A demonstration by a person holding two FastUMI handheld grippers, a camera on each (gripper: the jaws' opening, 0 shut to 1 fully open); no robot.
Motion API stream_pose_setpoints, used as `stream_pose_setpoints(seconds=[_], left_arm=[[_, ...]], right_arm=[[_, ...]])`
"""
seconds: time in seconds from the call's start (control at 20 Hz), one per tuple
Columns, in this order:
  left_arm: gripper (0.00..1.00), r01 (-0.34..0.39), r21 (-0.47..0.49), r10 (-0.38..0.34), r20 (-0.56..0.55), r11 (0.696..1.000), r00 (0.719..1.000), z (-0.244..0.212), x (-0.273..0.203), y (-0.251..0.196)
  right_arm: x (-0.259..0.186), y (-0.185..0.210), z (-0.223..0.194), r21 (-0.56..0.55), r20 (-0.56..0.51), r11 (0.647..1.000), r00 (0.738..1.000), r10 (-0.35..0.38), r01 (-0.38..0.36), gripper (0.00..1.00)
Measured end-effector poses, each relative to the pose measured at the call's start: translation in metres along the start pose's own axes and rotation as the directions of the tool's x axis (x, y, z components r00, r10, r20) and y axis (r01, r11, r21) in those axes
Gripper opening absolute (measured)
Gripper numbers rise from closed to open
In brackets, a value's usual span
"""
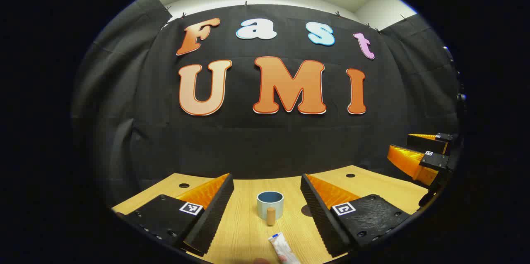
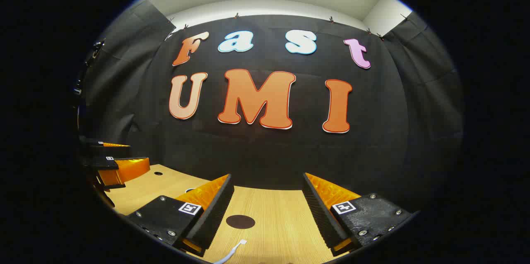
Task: Put the toothbrush and toothpaste on the desktop into the cup, then pick up the cup and place it on the coaster on the desktop.
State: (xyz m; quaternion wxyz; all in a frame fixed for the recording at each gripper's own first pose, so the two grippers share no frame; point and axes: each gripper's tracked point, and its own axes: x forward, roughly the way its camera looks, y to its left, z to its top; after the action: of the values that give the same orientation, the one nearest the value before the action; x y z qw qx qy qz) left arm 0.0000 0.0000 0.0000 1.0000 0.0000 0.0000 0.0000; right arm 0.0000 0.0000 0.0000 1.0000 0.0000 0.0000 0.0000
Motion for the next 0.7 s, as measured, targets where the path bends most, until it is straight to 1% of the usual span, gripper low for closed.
stream_pose_setpoints(seconds=[0.05, 0.1, 0.15, 0.2, 0.25, 0.3, 0.35, 0.5, 0.7], left_arm=[[0.97, -0.001, -0.003, 0.001, 0.002, 1.000, 1.000, -0.001, 0.002, -0.001], [0.97, -0.005, -0.006, 0.005, 0.003, 1.000, 1.000, 0.001, 0.004, 0.000], [1.00, -0.006, -0.009, 0.007, 0.004, 1.000, 1.000, 0.001, 0.004, 0.001], [0.97, -0.008, -0.015, 0.008, 0.007, 1.000, 1.000, 0.001, 0.005, 0.000], [1.00, -0.003, -0.017, 0.004, 0.004, 1.000, 1.000, -0.001, 0.006, -0.001], [1.00, -0.002, -0.017, 0.003, 0.006, 1.000, 1.000, -0.001, 0.008, -0.002], [0.97, -0.005, -0.018, 0.005, 0.003, 1.000, 1.000, -0.003, 0.007, -0.002], [0.97, -0.002, -0.018, 0.002, -0.001, 1.000, 1.000, -0.006, 0.009, -0.003], [0.97, -0.016, -0.013, 0.016, 0.004, 1.000, 1.000, -0.004, 0.010, 0.001]], right_arm=[[0.001, 0.001, -0.001, 0.005, -0.008, 1.000, 1.000, 0.004, -0.004, 0.99], [0.003, 0.002, -0.002, 0.014, -0.015, 1.000, 1.000, 0.010, -0.010, 0.99], [0.003, 0.003, -0.004, 0.018, -0.021, 1.000, 1.000, 0.019, -0.018, 0.99], [0.005, 0.003, -0.006, 0.020, -0.025, 1.000, 0.999, 0.019, -0.019, 0.99], [0.006, 0.002, -0.008, 0.017, -0.029, 1.000, 0.999, 0.021, -0.020, 0.99], [0.007, 0.003, -0.008, 0.016, -0.028, 1.000, 0.999, 0.019, -0.018, 0.99], [0.008, 0.003, -0.009, 0.019, -0.028, 1.000, 0.999, 0.019, -0.018, 0.99], [0.008, 0.004, -0.014, 0.035, -0.039, 0.999, 0.999, 0.027, -0.026, 0.99], [0.007, 0.003, -0.013, 0.031, -0.038, 0.999, 0.999, 0.024, -0.023, 0.99]])
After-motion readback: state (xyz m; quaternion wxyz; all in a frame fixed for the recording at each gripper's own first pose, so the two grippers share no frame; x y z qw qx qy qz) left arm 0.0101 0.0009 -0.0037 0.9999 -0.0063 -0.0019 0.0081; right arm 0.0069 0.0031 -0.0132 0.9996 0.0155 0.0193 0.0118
